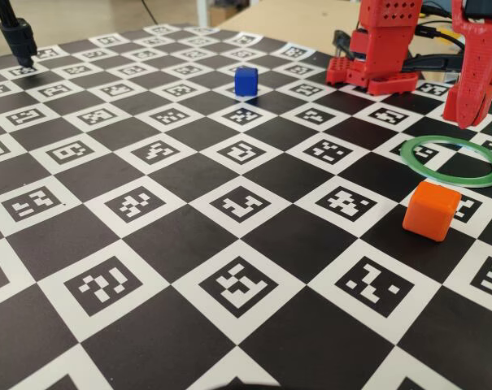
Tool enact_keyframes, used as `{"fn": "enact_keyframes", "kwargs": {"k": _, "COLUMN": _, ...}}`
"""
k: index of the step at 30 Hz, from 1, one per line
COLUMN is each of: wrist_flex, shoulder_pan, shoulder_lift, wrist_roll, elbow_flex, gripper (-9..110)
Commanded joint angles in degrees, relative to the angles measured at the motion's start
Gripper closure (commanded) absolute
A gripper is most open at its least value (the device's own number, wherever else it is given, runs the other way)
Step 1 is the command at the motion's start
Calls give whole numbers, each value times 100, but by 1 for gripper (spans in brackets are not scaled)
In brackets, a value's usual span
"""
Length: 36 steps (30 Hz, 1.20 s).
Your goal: Grab the red cube then put it in the green circle then put the blue cube on top and finally the orange cube on top
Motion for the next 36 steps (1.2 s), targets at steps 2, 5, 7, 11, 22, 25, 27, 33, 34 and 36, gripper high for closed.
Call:
{"fn": "enact_keyframes", "kwargs": {"k": 2, "wrist_flex": -202, "shoulder_pan": -105, "shoulder_lift": 97, "wrist_roll": 79, "elbow_flex": 35, "gripper": 107}}
{"fn": "enact_keyframes", "kwargs": {"k": 5, "wrist_flex": -396, "shoulder_pan": -105, "shoulder_lift": 62, "wrist_roll": 114, "elbow_flex": 211, "gripper": 107}}
{"fn": "enact_keyframes", "kwargs": {"k": 7, "wrist_flex": -562, "shoulder_pan": -105, "shoulder_lift": 26, "wrist_roll": 185, "elbow_flex": 387, "gripper": 107}}
{"fn": "enact_keyframes", "kwargs": {"k": 11, "wrist_flex": -756, "shoulder_pan": -35, "shoulder_lift": 44, "wrist_roll": 246, "elbow_flex": 598, "gripper": 107}}
{"fn": "enact_keyframes", "kwargs": {"k": 22, "wrist_flex": -835, "shoulder_pan": -149, "shoulder_lift": 62, "wrist_roll": 422, "elbow_flex": 659, "gripper": 107}}
{"fn": "enact_keyframes", "kwargs": {"k": 25, "wrist_flex": -861, "shoulder_pan": -176, "shoulder_lift": 9, "wrist_roll": 439, "elbow_flex": 650, "gripper": 107}}
{"fn": "enact_keyframes", "kwargs": {"k": 27, "wrist_flex": -870, "shoulder_pan": -141, "shoulder_lift": -18, "wrist_roll": 448, "elbow_flex": 650, "gripper": 107}}
{"fn": "enact_keyframes", "kwargs": {"k": 33, "wrist_flex": -905, "shoulder_pan": -79, "shoulder_lift": -141, "wrist_roll": 457, "elbow_flex": 580, "gripper": 107}}
{"fn": "enact_keyframes", "kwargs": {"k": 34, "wrist_flex": -905, "shoulder_pan": -70, "shoulder_lift": -158, "wrist_roll": 466, "elbow_flex": 554, "gripper": 107}}
{"fn": "enact_keyframes", "kwargs": {"k": 36, "wrist_flex": -896, "shoulder_pan": -70, "shoulder_lift": -202, "wrist_roll": 483, "elbow_flex": 536, "gripper": 107}}
